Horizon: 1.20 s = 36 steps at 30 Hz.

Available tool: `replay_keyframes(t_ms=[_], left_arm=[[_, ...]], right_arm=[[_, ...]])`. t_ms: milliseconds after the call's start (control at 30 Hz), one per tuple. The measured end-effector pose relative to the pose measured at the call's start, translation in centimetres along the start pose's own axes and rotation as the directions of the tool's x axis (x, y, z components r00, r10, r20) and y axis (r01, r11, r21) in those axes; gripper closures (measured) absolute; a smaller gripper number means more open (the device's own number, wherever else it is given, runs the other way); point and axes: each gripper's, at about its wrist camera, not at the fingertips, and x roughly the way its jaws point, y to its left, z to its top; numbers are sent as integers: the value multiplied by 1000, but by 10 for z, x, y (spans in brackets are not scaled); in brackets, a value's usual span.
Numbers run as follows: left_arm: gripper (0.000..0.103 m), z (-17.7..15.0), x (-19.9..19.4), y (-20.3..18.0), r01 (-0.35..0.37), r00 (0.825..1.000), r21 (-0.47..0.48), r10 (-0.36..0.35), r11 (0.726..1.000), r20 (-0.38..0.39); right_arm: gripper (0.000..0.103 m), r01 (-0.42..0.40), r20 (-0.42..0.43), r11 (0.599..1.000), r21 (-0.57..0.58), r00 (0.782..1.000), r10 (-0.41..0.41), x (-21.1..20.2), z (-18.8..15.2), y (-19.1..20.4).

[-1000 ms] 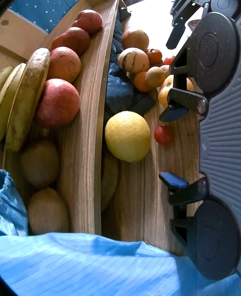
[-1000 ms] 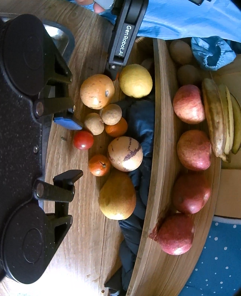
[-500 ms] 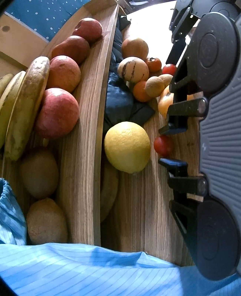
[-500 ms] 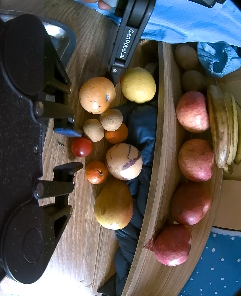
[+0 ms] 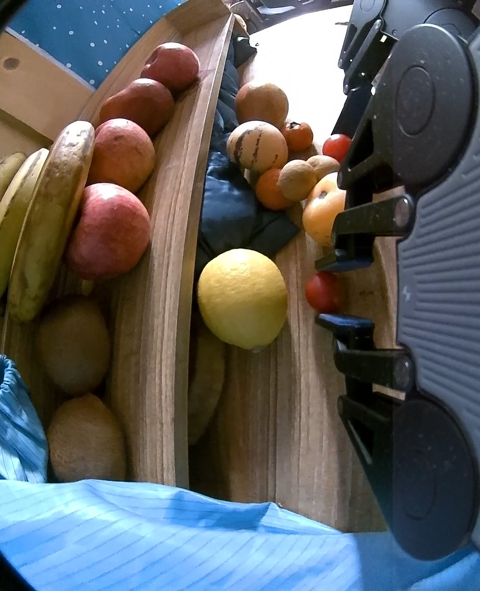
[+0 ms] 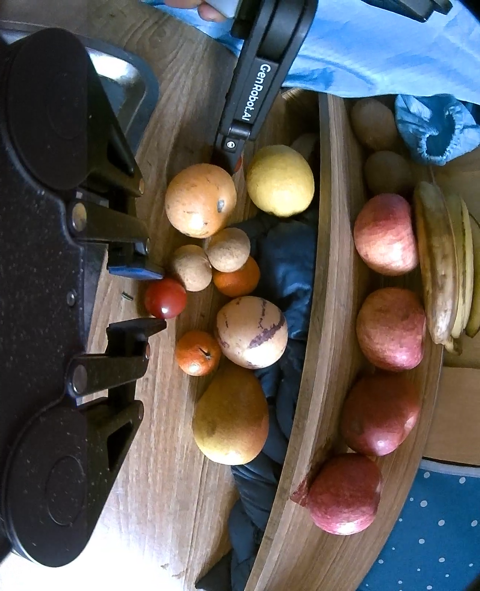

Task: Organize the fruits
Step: 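Close the left tool on a cherry tomato while the right tool grasps another cherry tomato, then carry both held cherry tomatoes back over the steel tray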

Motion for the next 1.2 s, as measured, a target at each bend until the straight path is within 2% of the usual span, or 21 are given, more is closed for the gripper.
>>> replay_keyframes(t_ms=[667,1200], left_arm=[[78,-25,-30,-5,-22,999,-45,24,999,31],[78,-85,-72,-17,-65,996,-125,72,990,55]], right_arm=[[80,-72,30,997,-37,997,74,-30,-14,13],[80,-193,42,971,-142,979,200,-79,-47,25]])
